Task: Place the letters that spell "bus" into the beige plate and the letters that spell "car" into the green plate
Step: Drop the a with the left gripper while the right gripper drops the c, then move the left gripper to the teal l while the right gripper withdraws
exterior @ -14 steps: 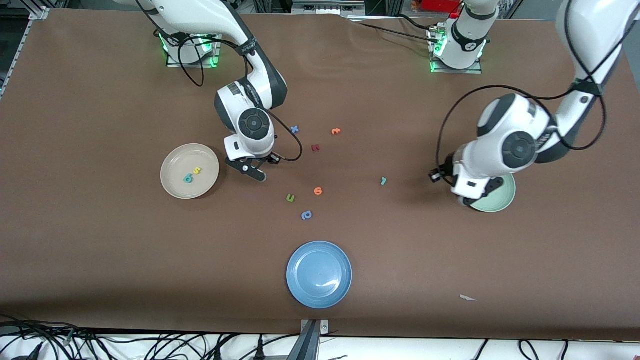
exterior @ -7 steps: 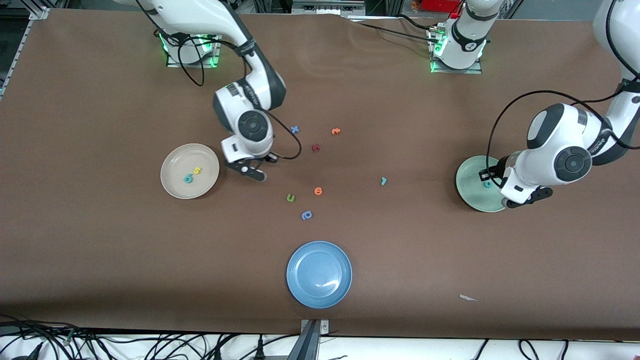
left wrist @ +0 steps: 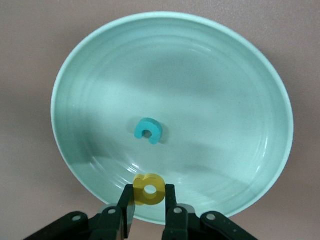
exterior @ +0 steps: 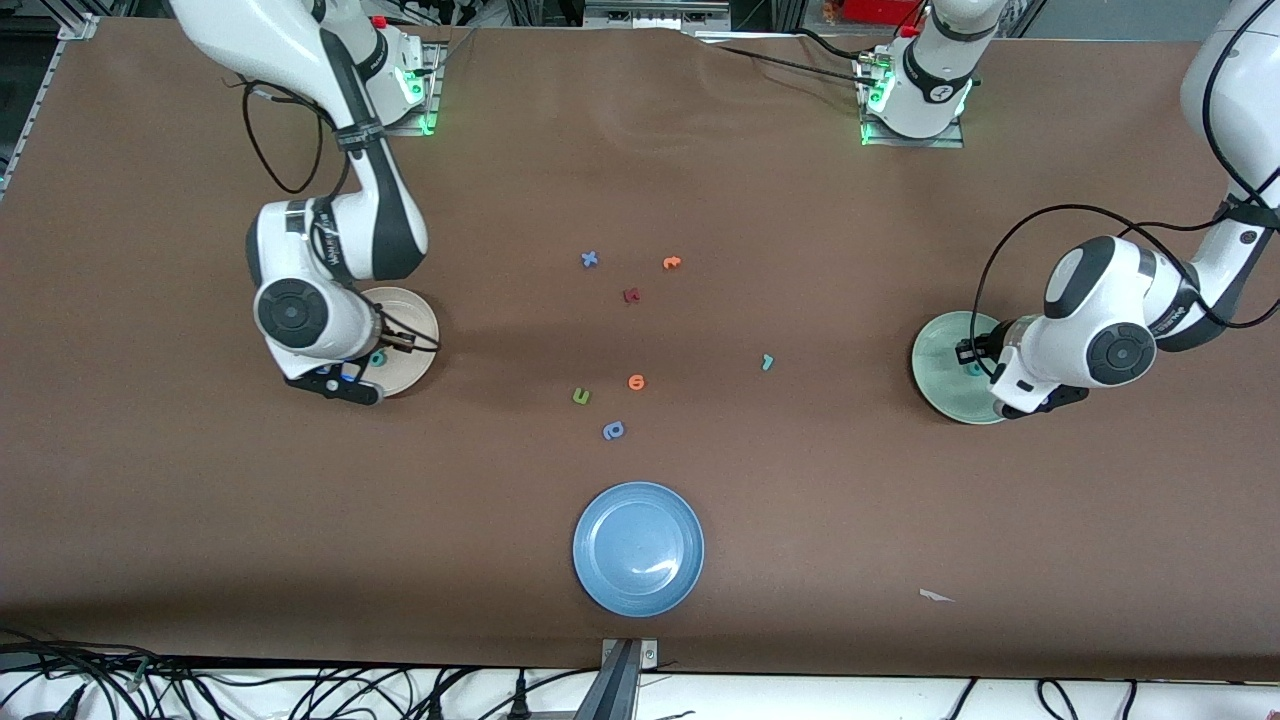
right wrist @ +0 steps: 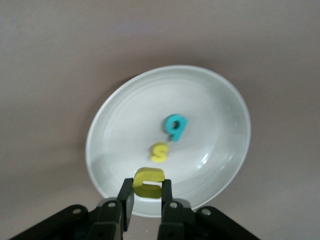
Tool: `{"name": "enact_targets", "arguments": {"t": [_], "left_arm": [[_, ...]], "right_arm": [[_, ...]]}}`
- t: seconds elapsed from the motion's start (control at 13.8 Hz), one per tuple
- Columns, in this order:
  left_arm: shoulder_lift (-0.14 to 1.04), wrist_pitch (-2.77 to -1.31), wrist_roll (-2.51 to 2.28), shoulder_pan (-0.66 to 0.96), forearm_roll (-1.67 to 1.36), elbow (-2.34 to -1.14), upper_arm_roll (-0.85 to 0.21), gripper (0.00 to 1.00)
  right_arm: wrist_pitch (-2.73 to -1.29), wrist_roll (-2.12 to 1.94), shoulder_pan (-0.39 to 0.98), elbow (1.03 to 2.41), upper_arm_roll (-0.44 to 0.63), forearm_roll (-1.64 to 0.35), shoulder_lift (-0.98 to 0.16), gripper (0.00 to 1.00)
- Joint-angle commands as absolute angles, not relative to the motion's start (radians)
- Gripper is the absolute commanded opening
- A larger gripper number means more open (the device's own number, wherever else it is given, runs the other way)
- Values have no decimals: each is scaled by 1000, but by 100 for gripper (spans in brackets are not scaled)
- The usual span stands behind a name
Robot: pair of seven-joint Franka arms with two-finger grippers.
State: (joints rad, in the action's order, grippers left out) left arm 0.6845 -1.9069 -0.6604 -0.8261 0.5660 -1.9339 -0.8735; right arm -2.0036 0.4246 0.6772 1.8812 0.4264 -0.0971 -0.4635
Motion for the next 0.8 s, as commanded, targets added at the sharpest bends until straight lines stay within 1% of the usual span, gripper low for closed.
{"name": "enact_targets", "arguments": {"t": [0.0, 0.07, 0.15, 0.22, 0.29, 0.36, 0.44, 0.58, 0.73], "left_arm": [[689, -1908, -647, -827, 589, -1925, -876, 63], [687, -1908, -647, -827, 584, -1924, -877, 78], [683, -1907, -647, -827, 577, -1918, -879, 96], [677, -1904, -658, -827, 571, -1911, -884, 99], [669, -1902, -666, -824, 566, -1907, -893, 99], [658, -1902, -679, -821, 528, -1904, -917, 99], [655, -1901, -699, -825, 488, -1888, -946, 99], [649, -1902, -783, -819, 469, -1887, -1000, 99], [653, -1908, -914, -775, 469, -1887, -1044, 99]], "right_arm": [[-1999, 425, 684, 1899, 430, -107, -454, 13], [-1999, 423, 683, 1899, 430, -107, -457, 13], [-1999, 423, 683, 1901, 430, -107, -459, 13], [-1999, 423, 683, 1901, 430, -107, -460, 19], [-1999, 425, 683, 1901, 430, -107, -460, 53], [-1999, 425, 678, 1901, 430, -107, -460, 98], [-1999, 425, 673, 1898, 430, -107, -459, 100], [-1999, 425, 673, 1894, 430, -107, -456, 100], [-1996, 422, 673, 1872, 431, -107, -451, 100]]}}
